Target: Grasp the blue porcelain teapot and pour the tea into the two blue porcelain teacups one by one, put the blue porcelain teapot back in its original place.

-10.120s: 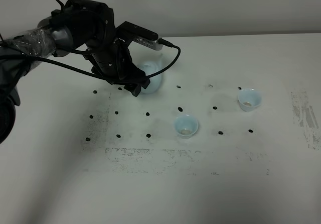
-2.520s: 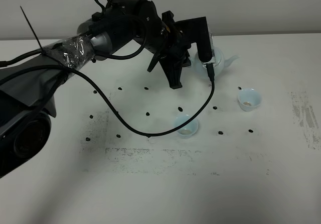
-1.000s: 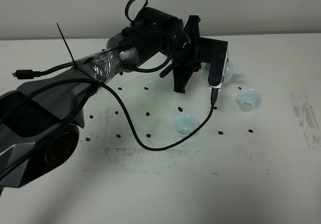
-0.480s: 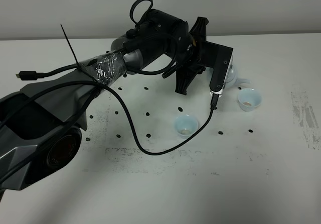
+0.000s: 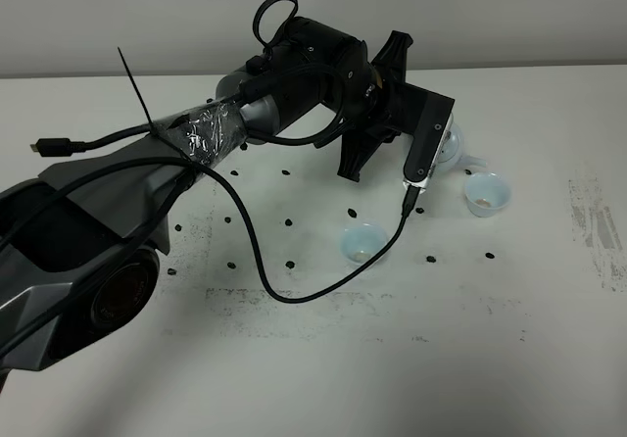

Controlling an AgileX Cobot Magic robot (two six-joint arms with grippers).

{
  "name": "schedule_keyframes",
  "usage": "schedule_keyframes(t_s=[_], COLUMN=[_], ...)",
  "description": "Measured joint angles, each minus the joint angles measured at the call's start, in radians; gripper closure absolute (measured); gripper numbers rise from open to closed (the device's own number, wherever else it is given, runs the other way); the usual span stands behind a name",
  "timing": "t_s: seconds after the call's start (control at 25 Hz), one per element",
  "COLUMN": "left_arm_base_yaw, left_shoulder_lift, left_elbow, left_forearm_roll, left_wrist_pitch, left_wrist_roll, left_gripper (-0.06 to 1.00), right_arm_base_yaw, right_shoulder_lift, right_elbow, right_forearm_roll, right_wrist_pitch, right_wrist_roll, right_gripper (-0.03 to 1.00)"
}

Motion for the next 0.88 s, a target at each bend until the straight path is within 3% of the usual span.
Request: schedule_keyframes(t_s=[0.88], left_arm_base_yaw=[-0.009], left_shoulder_lift=[0.0], left_elbow=[0.0], left_forearm_roll=[0.025], left_wrist_pitch=[-0.049], left_wrist_roll=[0.125], left_gripper=[0.88], right_arm_base_yaw=[0.0], right_shoulder_lift=[0.0], right_elbow=[0.0], right_forearm_roll=[0.0], right_wrist_pitch=[0.0], right_wrist_roll=[0.0], right_gripper=[0.51])
